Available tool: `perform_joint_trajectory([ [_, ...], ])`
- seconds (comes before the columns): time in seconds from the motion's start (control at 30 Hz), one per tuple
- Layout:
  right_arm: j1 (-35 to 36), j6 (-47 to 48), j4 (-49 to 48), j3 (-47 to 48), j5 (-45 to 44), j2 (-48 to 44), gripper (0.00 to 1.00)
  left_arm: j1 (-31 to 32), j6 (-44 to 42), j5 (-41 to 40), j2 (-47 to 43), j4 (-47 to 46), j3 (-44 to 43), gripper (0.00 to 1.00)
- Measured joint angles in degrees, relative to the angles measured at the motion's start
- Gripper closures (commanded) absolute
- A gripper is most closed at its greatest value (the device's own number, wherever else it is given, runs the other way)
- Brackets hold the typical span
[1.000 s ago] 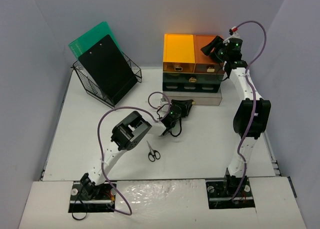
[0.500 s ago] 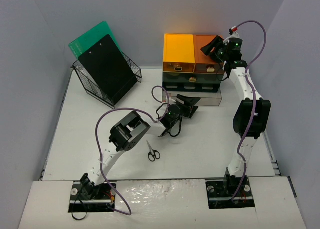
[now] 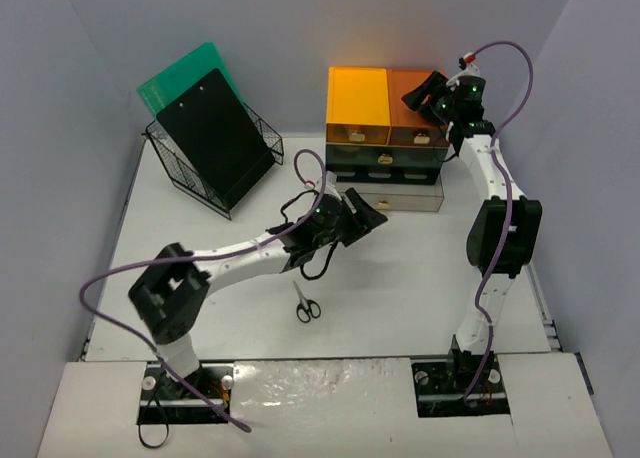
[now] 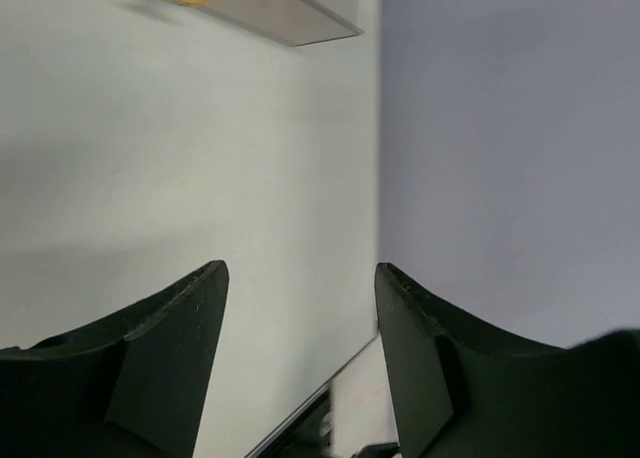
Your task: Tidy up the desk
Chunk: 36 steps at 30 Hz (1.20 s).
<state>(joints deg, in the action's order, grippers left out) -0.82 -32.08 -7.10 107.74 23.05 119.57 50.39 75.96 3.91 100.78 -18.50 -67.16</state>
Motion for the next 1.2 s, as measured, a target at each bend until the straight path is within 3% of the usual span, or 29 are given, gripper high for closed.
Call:
perform_joint_trajectory([
  [0.13, 0.00, -0.02, -0.24, -0.13, -0.02, -0.13, 0.44, 1.81, -6.76, -5.74, -10.99, 25.96, -2.34, 0.43],
  [0.23, 0.00, -0.02, -0.24, -0.11, -0.02, -0.13, 0.44, 3.53, -8.07, -9.54, -15.87, 39.47, -1.96, 0.46],
  [0.33, 0.00, -0.03, -0.21, 0.05, -0.02, -0.13, 0.44, 6.10, -5.61, -12.39, -19.15, 48.33, 2.80, 0.52],
  [0.5, 0.00, -0.17, -0.15, 0.16, -0.04, -0.11, 0.44, 11.02, 1.07, -13.78, -18.96, 58.50, 11.35, 0.52],
  [0.8, 0.00, -0.20, -0.26, -0.25, -0.04, -0.11, 0.44, 16.71, 8.46, -16.78, -16.54, 62.90, 11.05, 0.52],
  [1.2, 0.02, -0.22, -0.37, -0.39, -0.02, -0.11, 0.44, 15.64, 8.44, -17.28, -8.85, 57.82, 8.45, 0.51],
])
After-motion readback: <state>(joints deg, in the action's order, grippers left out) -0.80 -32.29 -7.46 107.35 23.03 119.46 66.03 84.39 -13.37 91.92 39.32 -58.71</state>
